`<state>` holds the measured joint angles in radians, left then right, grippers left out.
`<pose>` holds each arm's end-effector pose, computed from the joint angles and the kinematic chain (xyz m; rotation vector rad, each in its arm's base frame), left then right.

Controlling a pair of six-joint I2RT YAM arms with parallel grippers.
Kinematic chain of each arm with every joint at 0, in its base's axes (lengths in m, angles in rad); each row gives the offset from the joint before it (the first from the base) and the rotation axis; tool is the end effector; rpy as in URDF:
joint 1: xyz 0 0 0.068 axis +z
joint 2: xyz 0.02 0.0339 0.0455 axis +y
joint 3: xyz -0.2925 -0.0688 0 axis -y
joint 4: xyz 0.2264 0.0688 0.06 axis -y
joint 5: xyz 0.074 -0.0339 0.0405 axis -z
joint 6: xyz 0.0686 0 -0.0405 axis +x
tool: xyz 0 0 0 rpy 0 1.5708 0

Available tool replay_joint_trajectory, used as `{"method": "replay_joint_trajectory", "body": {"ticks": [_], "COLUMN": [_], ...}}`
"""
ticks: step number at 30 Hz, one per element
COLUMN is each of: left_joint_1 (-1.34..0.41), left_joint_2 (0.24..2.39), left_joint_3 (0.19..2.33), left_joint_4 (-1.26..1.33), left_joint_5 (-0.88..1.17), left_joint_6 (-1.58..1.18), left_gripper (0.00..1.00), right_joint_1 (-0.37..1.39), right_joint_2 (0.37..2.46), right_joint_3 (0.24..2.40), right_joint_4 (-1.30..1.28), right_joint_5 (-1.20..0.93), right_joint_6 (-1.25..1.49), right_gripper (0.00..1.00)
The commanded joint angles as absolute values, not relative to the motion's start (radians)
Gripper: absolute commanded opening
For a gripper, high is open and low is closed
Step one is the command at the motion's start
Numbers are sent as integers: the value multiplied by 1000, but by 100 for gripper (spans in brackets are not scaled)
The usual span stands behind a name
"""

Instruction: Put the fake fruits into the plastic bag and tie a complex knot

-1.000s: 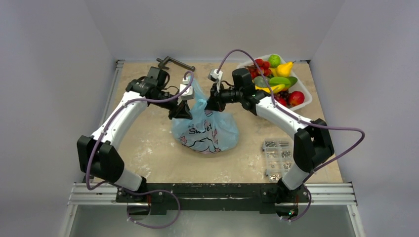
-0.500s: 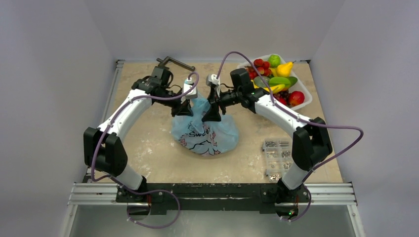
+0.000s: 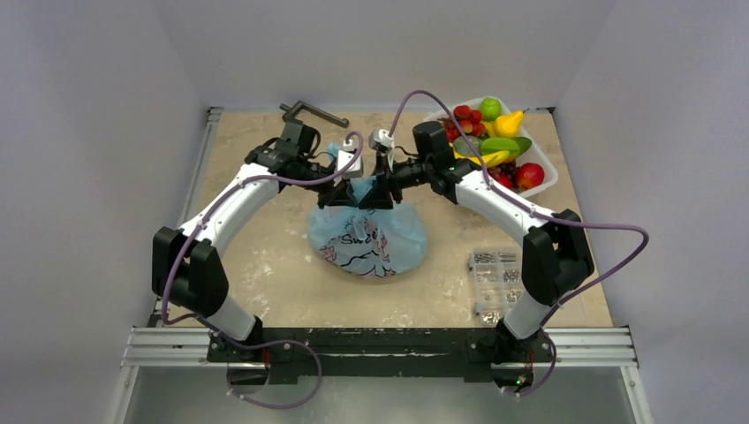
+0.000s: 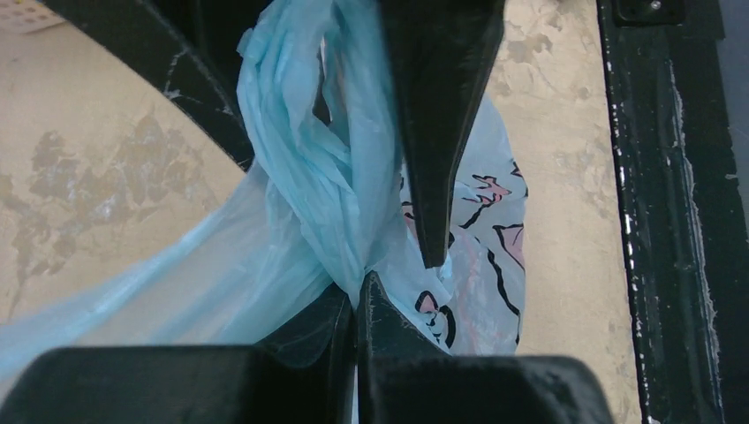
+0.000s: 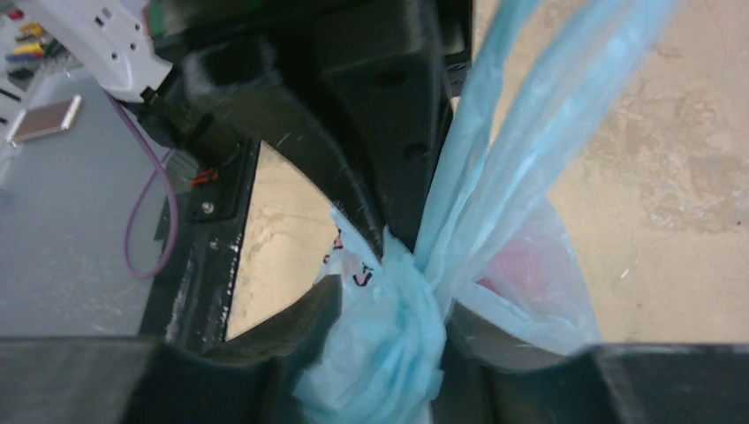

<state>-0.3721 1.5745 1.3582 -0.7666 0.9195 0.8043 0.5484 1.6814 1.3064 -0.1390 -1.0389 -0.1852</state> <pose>0.2775 -0.1669 0.3198 1.5137 1.6679 -0.9327 0.2932 0.2484 0.3236 -1.2997 1.5780 1.2951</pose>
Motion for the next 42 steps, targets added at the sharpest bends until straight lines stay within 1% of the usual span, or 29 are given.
{"method": "replay_joint_trajectory", "body": {"ticks": [1, 3, 4, 5, 7, 8, 11, 14, 17, 21, 24, 27, 32, 35, 38, 40, 42], "left_joint_1": [-383, -379, -372, -352, -297, -265, -163, -107, -106, -107, -109, -121, -148, -167, -183, -188, -189], "left_joint_2": [1537, 1521, 1506, 1488, 1438, 1406, 1320, 1308, 1389, 1530, 1615, 1691, 1824, 1854, 1856, 1857, 1858], "left_joint_3": [1348, 1339, 1335, 1330, 1333, 1342, 1366, 1430, 1531, 1698, 1801, 1915, 2111, 2137, 2113, 2101, 2099], "left_joint_4": [-732, -740, -746, -746, -785, -820, -827, -840, -864, -924, -969, -1068, -1453, -1568, -1583, -1590, -1594], "left_joint_5": [970, 960, 960, 967, 1003, 1020, 1041, 1000, 986, 1031, 1076, 1119, 1166, 1171, 1162, 1151, 1150], "left_joint_6": [830, 829, 815, 795, 759, 753, 632, 564, 535, 550, 631, 733, 1035, 1168, 1207, 1226, 1233], "left_gripper": [0, 0, 4, 12, 31, 39, 53, 60, 66, 94, 95, 93, 85, 81, 72, 64, 54], "right_joint_1": [548, 547, 548, 548, 546, 546, 546, 547, 547, 550, 556, 562, 570, 578, 581, 581, 581], "right_joint_2": [1665, 1658, 1654, 1651, 1640, 1638, 1633, 1634, 1631, 1632, 1626, 1621, 1627, 1628, 1626, 1626, 1623], "right_joint_3": [1305, 1296, 1292, 1288, 1280, 1279, 1287, 1295, 1295, 1309, 1315, 1319, 1343, 1353, 1357, 1360, 1356], "right_joint_4": [-80, -72, -72, -80, -85, -89, -119, -125, -134, -184, -224, -238, -274, -300, -305, -306, -308], "right_joint_5": [-1057, -1035, -1022, -1009, -986, -984, -979, -982, -984, -977, -970, -963, -966, -962, -962, -960, -959], "right_joint_6": [-152, -152, -157, -170, -191, -200, -250, -284, -324, -403, -463, -500, -552, -585, -599, -602, -605], "right_gripper": [27, 11, 5, 0, 0, 0, 0, 0, 0, 0, 0, 0, 0, 0, 0, 0, 0]}}
